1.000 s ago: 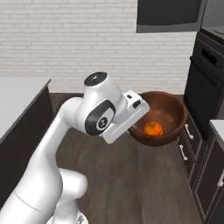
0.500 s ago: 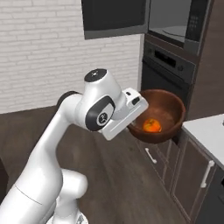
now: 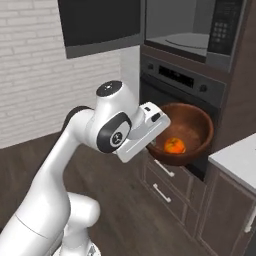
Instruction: Pick the squash from the sink and place it in the bowl. Then pick the bowl and place it in the microwave. Then close the microwave door and press the start button.
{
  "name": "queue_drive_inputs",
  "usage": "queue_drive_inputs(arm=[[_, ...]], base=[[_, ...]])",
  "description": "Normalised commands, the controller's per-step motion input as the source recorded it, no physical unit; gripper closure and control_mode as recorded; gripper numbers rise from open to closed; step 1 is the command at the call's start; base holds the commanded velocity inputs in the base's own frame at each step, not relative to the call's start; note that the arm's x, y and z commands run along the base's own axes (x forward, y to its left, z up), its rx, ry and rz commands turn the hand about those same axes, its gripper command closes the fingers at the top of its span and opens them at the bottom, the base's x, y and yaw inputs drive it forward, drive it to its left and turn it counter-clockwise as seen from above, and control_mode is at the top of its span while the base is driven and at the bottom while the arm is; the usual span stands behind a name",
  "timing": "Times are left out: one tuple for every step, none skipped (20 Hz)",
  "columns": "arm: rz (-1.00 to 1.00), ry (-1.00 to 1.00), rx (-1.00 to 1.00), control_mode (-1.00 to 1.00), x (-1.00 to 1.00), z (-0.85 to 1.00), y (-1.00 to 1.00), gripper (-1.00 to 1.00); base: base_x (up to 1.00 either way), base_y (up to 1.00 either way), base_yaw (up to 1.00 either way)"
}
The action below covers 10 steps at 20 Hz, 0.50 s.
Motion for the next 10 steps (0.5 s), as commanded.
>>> queue_drive_inputs(arm=[[0.0,0.0,0.0,1.0,0.0,0.0,0.0,1.0],[0.0,0.0,0.0,1.0,0.0,0.0,0.0,1.0],[0.0,0.0,0.0,1.0,0.0,0.0,0.0,1.0],[0.0,0.0,0.0,1.0,0.0,0.0,0.0,1.0],[0.0,0.0,0.0,1.0,0.0,0.0,0.0,1.0],[0.0,0.0,0.0,1.0,0.0,0.0,0.0,1.0],[0.0,0.0,0.0,1.0,0.0,0.0,0.0,1.0],[0.0,0.0,0.0,1.0,0.0,0.0,0.0,1.0],[0.0,0.0,0.0,1.0,0.0,0.0,0.0,1.0],[0.0,0.0,0.0,1.0,0.0,0.0,0.0,1.0]], base=[[1.0,0.49,-0.45],[1.0,0.46,-0.46],[1.0,0.47,-0.46],[1.0,0.49,-0.47],[1.0,0.44,-0.47],[1.0,0.41,-0.47],[1.0,0.35,-0.47],[1.0,0.26,-0.46],[1.0,0.19,-0.44],[0.99,0.11,-0.43]])
